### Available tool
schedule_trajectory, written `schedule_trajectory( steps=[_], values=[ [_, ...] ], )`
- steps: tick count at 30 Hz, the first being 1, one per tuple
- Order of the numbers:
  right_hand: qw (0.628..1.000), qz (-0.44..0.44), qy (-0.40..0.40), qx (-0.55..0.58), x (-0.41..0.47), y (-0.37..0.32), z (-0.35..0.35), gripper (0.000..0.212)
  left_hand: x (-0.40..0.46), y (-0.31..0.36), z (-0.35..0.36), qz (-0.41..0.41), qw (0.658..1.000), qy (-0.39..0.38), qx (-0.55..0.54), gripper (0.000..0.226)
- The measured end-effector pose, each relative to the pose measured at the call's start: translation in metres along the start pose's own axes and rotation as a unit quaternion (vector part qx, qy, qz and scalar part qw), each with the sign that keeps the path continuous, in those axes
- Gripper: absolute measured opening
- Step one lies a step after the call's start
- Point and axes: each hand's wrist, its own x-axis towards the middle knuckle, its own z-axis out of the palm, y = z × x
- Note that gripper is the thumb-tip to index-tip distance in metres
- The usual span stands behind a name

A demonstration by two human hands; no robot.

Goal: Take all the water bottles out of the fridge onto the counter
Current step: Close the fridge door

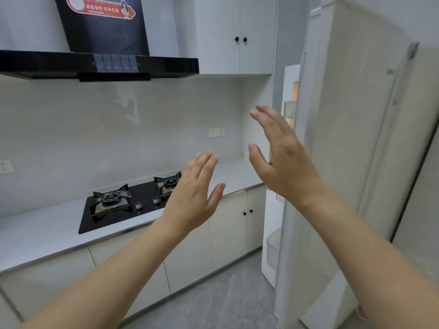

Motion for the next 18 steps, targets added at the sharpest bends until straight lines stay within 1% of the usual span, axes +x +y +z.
schedule_trajectory(
  steps=[2, 5, 7, 11, 14, 18],
  values=[
    [0.997, -0.063, 0.045, -0.018, 0.0, 0.003, -0.017, 0.048, 0.003, 0.021, 0.002, 0.008, 1.0, 0.005, -0.002, 0.062],
    [0.979, -0.159, 0.107, -0.074, -0.003, 0.012, -0.037, 0.046, 0.005, 0.048, 0.01, 0.024, 1.0, 0.0, -0.007, 0.063],
    [0.973, -0.167, 0.13, -0.094, -0.01, 0.025, -0.05, 0.051, 0.007, 0.065, 0.017, 0.038, 0.999, -0.004, -0.006, 0.064],
    [0.983, -0.082, 0.142, -0.085, -0.025, 0.059, -0.069, 0.056, 0.014, 0.092, 0.027, 0.053, 0.999, 0.003, -0.002, 0.066],
    [0.989, -0.015, 0.129, -0.077, -0.035, 0.081, -0.073, 0.056, 0.02, 0.112, 0.033, 0.061, 0.998, 0.022, -0.02, 0.07],
    [0.99, 0.058, 0.104, -0.08, -0.045, 0.109, -0.072, 0.057, 0.027, 0.135, 0.043, 0.098, 0.994, 0.044, -0.023, 0.08]
  ],
)
